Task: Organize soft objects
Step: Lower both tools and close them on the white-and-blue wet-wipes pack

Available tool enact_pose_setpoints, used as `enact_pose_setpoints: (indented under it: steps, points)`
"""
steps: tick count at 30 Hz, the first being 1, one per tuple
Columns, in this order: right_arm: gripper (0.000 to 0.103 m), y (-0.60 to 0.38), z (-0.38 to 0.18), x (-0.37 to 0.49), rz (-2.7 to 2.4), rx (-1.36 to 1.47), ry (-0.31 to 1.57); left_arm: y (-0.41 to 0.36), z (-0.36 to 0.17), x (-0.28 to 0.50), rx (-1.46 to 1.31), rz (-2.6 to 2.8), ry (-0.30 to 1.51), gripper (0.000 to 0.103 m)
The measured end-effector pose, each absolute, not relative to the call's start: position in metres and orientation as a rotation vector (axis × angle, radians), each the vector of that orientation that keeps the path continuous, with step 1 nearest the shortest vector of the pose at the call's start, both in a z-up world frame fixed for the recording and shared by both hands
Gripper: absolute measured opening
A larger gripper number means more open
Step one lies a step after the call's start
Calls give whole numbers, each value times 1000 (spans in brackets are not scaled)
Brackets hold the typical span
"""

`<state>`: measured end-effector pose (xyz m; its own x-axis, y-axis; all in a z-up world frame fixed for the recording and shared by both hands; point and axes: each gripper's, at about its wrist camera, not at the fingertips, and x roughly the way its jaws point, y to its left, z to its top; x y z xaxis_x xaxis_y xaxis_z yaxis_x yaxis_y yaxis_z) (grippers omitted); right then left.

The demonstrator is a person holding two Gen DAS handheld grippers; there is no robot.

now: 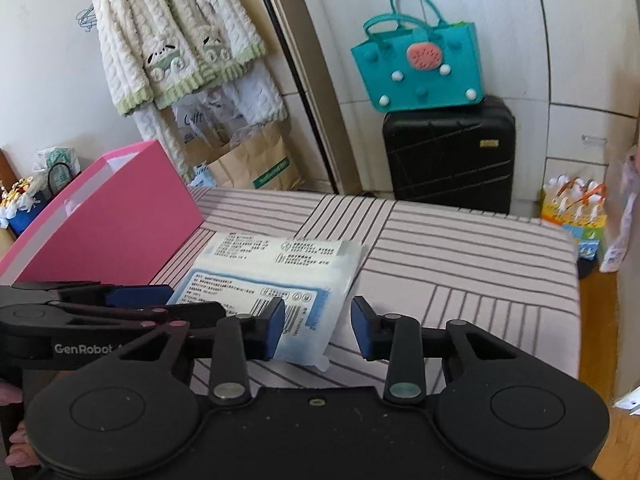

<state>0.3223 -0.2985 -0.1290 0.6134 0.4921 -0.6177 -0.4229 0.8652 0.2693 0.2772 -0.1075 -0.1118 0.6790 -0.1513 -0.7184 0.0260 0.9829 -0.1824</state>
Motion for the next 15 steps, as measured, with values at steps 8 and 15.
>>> enact_pose_setpoints:
  steps: [8,15]
  points:
    - [17,-297,-132,318,566,115,797,-116,-116,271,-143,-118,828,52]
    - [22,-307,-126,300,503,95,823,-111,-114,269,-203,-161,866,48]
